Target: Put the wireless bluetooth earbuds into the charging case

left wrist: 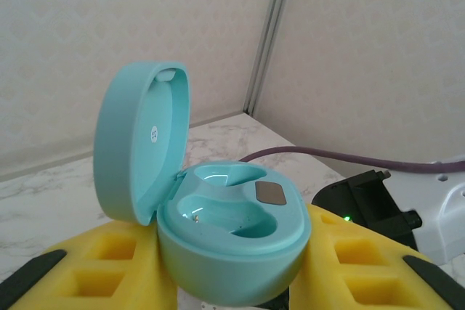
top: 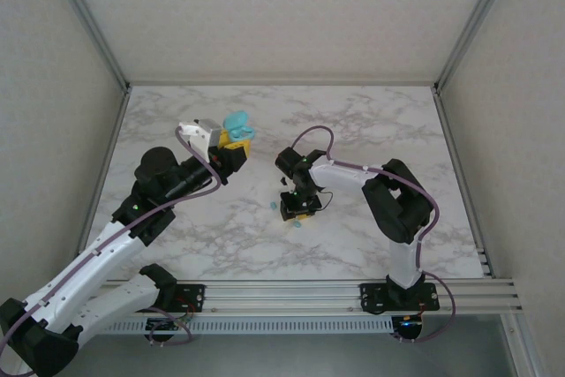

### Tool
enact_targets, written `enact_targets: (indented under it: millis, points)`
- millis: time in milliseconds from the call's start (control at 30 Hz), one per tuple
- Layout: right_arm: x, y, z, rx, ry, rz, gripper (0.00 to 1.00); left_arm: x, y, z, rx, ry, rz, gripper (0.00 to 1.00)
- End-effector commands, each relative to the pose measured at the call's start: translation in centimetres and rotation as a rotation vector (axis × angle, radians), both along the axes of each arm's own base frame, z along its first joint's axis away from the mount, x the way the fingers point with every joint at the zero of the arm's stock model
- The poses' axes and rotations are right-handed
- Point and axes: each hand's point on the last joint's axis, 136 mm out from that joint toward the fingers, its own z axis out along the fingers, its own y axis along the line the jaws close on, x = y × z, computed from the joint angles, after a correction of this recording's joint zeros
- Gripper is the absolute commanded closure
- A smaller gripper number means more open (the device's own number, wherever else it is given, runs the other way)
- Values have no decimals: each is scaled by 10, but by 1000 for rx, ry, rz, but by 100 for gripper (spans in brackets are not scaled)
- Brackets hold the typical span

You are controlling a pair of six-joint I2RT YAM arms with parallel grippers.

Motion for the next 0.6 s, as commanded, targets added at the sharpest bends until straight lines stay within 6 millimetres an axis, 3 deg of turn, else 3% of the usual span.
enact_targets:
  millis: [0, 433, 567]
  points:
    - [-12, 11, 1, 17, 23, 62, 63, -1, 3, 21, -46, -34, 5, 69]
    - [-31, 42, 11, 89, 51, 219, 63, 0, 1, 22, -45, -33, 2, 69]
    - [-22, 47, 32, 136, -25, 188, 64, 0, 1, 22, -44, -35, 1, 69]
